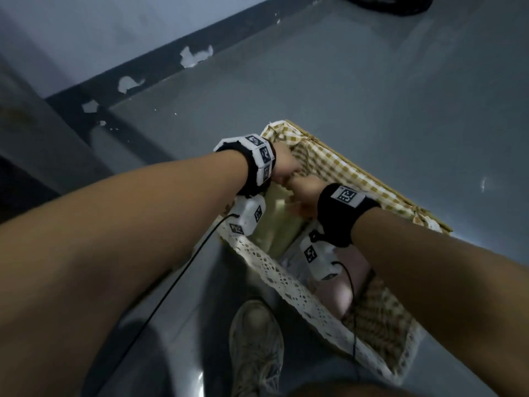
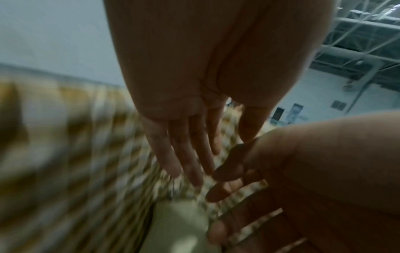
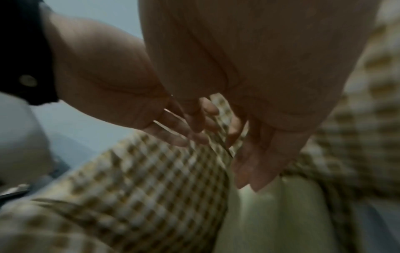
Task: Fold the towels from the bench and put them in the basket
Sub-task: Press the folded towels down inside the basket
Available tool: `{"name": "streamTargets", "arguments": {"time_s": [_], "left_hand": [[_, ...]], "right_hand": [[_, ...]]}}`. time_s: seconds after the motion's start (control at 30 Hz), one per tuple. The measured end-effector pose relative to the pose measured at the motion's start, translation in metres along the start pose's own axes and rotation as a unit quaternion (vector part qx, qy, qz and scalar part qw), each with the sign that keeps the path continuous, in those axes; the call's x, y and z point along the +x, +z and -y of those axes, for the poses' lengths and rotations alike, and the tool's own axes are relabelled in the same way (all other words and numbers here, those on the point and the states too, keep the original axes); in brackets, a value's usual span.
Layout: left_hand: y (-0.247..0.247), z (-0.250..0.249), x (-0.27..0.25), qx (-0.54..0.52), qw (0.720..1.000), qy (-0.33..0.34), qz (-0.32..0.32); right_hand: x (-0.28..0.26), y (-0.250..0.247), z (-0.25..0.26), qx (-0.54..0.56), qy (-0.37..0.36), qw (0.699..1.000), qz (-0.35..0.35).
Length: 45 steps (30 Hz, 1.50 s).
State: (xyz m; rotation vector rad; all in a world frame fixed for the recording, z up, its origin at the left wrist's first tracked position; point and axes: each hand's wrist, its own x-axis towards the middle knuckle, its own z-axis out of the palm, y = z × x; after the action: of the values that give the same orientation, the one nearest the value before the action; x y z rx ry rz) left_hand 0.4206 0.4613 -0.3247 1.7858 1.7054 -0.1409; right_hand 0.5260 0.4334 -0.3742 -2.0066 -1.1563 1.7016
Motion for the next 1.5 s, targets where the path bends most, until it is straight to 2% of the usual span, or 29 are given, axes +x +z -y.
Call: {"name": "streamTargets", "arguments": {"time_s": [0.07,0.17,0.27,0.37,0.57,0.67,0.77,0.83,0.87,0.93,1.03,1.07,1.2,1.27,1.37,1.4,1.5], "left_hand": [[-0.02,-0.003,-0.024,-0.023,0.999,0.03,-0.03],[-0.057,0.006,-0.087,-0.033,0.992,0.056,-0.11],[-0.079,0.045,-0.154,-0.051,0.983,0.042,-0.169],[-0.091,0.096,-0.229,-0.063,0.97,0.018,-0.236],[-0.08,0.216,-0.369,-0.088,0.936,-0.067,-0.334],[-0.059,0.271,-0.415,-0.067,0.933,-0.137,-0.326],[-0.04,0.32,-0.444,0.005,0.939,-0.223,-0.261],[-0.027,0.345,-0.458,0.041,0.941,-0.261,-0.21],[-0.02,0.355,-0.462,0.053,0.942,-0.269,-0.194],[-0.01,0.367,-0.468,0.072,0.944,-0.263,-0.184],[-0.006,0.372,-0.469,0.099,0.945,-0.239,-0.2],[-0.006,0.372,-0.469,0.103,0.944,-0.236,-0.204],[-0.011,0.373,-0.467,0.092,0.947,-0.232,-0.203],[-0.012,0.377,-0.466,0.082,0.946,-0.226,-0.218],[-0.009,0.378,-0.467,0.081,0.927,-0.218,-0.294],[-0.009,0.376,-0.466,0.066,0.917,-0.213,-0.332],[-0.017,0.369,-0.463,0.019,0.881,-0.201,-0.428]], "right_hand": [[-0.033,0.002,0.028,-0.002,-0.054,0.998,0.02],[-0.088,0.014,0.063,-0.069,-0.127,0.989,0.042],[-0.144,0.041,0.093,-0.152,-0.198,0.964,0.095],[-0.195,0.09,0.115,-0.234,-0.243,0.924,0.18],[-0.267,0.219,0.134,-0.341,-0.348,0.82,0.3],[-0.284,0.284,0.134,-0.38,-0.401,0.778,0.299],[-0.283,0.334,0.133,-0.487,-0.489,0.689,0.22],[-0.274,0.358,0.129,-0.563,-0.51,0.628,0.169],[-0.268,0.367,0.125,-0.589,-0.507,0.609,0.157],[-0.256,0.379,0.118,-0.613,-0.504,0.59,0.148],[-0.248,0.39,0.114,-0.61,-0.536,0.565,0.146],[-0.249,0.392,0.115,-0.604,-0.539,0.566,0.155],[-0.262,0.395,0.117,-0.532,-0.555,0.616,0.171],[-0.271,0.393,0.122,-0.462,-0.564,0.661,0.176],[-0.289,0.379,0.133,-0.296,-0.551,0.748,0.22],[-0.295,0.372,0.135,-0.25,-0.542,0.765,0.242],[-0.306,0.354,0.135,-0.2,-0.521,0.772,0.303]]}}
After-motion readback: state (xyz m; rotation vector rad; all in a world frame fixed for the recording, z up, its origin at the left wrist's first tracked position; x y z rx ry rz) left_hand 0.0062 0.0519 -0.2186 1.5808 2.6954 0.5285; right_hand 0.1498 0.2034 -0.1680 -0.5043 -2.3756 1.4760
